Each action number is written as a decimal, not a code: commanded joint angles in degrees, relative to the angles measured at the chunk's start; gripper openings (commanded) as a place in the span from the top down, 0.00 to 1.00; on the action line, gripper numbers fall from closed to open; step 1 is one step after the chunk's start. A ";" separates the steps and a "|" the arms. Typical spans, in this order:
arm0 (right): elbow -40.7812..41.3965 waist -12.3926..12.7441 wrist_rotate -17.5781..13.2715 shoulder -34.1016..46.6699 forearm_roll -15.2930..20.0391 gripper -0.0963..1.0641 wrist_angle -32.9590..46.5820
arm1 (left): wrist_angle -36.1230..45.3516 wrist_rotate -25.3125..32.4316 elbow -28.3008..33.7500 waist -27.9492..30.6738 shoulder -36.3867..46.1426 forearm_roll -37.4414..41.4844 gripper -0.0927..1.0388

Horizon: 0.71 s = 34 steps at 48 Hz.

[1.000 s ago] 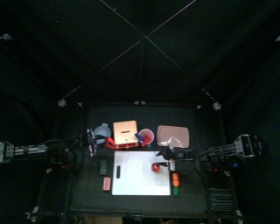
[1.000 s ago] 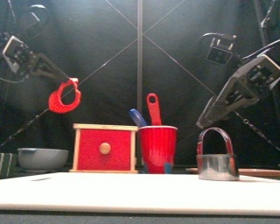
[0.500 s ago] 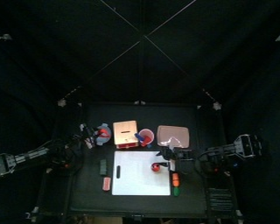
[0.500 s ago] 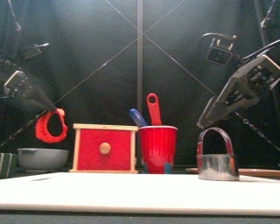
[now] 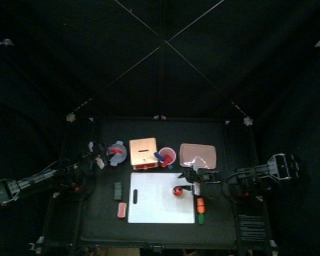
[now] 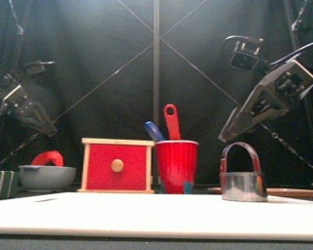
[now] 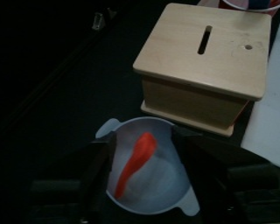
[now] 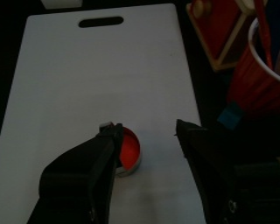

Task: Get the cutter from the drawer then cut the dough then place the extra dough in the bowl
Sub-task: Place the extra dough in the bowl

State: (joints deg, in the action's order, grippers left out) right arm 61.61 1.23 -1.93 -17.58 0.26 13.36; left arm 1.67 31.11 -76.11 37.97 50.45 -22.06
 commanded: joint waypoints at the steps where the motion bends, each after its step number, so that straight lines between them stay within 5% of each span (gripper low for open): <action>1: -1.41 0.26 0.09 -1.32 0.00 0.17 0.18 | -0.18 0.00 0.18 0.35 -0.09 -1.49 0.06; 34: -2.29 0.62 -0.09 -1.41 -2.29 0.17 0.18 | -0.70 0.18 1.14 -0.79 0.00 -3.87 0.05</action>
State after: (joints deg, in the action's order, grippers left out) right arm 60.47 1.41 -1.85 -17.58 -1.93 13.27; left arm 1.49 31.20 -76.20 37.62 50.54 -25.84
